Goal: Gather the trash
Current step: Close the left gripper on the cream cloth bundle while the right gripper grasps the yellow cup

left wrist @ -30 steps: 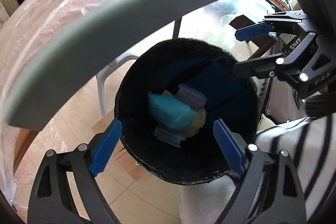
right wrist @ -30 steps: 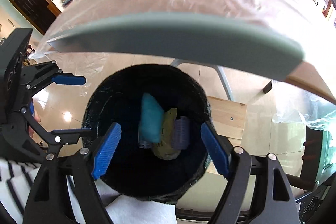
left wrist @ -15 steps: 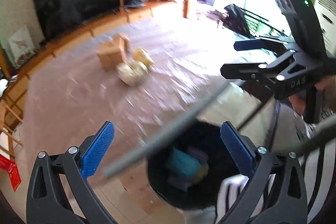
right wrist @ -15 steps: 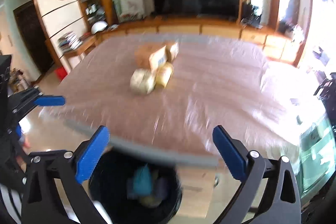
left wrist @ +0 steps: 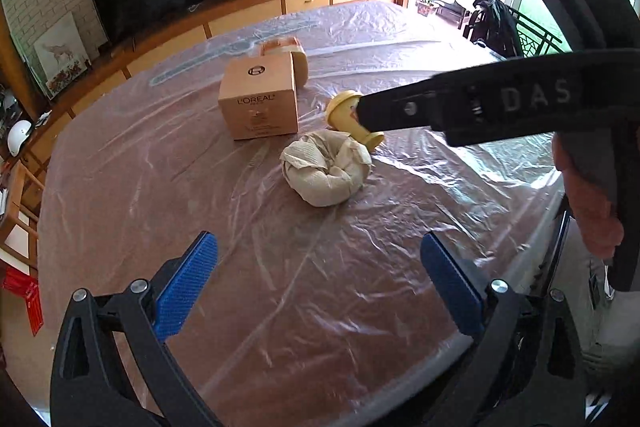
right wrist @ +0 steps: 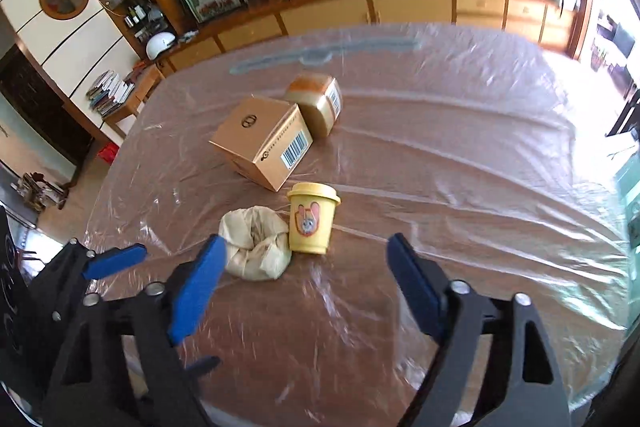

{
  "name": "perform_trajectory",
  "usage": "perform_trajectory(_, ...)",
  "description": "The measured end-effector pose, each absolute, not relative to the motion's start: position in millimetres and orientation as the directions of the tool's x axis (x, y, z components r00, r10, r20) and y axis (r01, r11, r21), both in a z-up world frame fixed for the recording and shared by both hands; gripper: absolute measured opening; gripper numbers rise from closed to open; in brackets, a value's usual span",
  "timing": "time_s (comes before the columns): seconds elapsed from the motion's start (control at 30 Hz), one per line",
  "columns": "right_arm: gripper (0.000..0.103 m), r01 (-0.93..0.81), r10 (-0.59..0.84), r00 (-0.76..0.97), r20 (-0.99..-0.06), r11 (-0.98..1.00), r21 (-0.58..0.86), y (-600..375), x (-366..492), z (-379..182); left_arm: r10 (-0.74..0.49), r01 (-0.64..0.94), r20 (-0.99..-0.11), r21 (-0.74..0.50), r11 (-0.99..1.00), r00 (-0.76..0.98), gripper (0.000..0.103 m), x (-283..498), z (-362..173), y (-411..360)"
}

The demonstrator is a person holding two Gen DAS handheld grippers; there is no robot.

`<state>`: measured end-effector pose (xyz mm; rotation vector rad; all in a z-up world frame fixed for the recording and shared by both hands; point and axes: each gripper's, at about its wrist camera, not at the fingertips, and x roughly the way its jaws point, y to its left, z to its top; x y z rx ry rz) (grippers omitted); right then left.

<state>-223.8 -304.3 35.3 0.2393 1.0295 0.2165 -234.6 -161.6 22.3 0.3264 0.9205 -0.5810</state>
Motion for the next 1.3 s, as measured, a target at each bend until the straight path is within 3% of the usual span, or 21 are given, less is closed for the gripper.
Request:
perform_trajectory(0.1,0.064,-0.034,0.298,0.461,-0.836,0.947,0.319,-306.7,-210.0,21.3,-0.310,0.604,-0.830,0.040,0.796,0.464,0.100,-224.3,14.5,-167.5)
perform_trajectory(0.27,0.055,-0.029,0.314,0.446,-0.838,0.941,0.338,-308.4,-201.5,11.9,-0.314,0.622,-0.834,0.045,0.781,0.454,0.091,-212.4,8.5,-174.6)
perform_trajectory(0.83,0.054,-0.063,0.239,0.458,-0.856,0.970,0.237,-300.3,-189.2,9.1,-0.338,0.641,-0.846,0.006,0.768,0.413,0.087,-187.4,0.4,-187.7)
perform_trajectory(1.0,0.047,-0.075,0.217,0.466,-0.858,0.976,0.206,-298.3,-188.7,9.4,-0.338,0.652,-0.852,0.006,0.758,0.401,0.086,-185.8,-1.1,-188.9)
perform_trajectory(1.3,0.041,-0.076,0.222,0.465,-0.857,0.975,0.211,-301.0,-191.2,9.4,-0.347,0.646,-0.846,-0.005,0.764,0.404,0.066,-180.9,1.8,-186.5)
